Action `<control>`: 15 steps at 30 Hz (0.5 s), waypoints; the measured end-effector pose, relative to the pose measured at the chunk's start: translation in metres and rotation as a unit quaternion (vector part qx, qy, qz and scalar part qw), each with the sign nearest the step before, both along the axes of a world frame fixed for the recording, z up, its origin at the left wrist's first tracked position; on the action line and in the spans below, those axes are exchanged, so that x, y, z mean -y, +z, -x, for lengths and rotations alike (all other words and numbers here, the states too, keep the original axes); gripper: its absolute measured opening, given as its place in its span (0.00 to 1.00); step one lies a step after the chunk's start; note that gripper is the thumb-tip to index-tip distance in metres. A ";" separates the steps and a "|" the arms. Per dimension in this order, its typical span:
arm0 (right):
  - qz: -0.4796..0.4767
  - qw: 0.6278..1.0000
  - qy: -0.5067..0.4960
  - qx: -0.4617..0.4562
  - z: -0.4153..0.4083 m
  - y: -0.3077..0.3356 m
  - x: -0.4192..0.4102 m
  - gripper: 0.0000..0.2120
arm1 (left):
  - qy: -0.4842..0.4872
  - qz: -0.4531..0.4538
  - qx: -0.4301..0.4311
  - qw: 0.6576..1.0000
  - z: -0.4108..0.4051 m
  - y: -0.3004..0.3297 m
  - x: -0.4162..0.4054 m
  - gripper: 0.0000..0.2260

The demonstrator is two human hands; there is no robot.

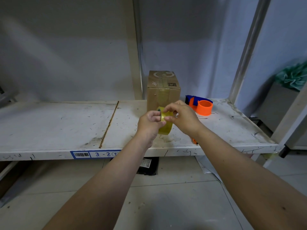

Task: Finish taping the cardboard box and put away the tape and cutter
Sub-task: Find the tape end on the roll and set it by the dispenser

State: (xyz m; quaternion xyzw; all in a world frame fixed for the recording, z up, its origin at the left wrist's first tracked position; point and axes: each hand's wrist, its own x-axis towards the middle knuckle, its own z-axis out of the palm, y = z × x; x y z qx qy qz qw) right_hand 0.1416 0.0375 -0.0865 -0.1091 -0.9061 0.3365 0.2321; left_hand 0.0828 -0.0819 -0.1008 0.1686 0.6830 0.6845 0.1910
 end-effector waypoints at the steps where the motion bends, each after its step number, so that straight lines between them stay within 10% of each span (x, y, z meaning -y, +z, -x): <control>1: 0.006 1.000 -0.001 -0.001 0.000 0.000 0.000 0.09 | 0.000 0.000 0.000 1.000 0.000 0.000 0.000 0.13; 15: 0.015 0.999 -0.029 -0.021 0.000 0.008 -0.008 0.03 | -0.024 0.045 -0.059 0.997 -0.005 0.004 -0.004 0.16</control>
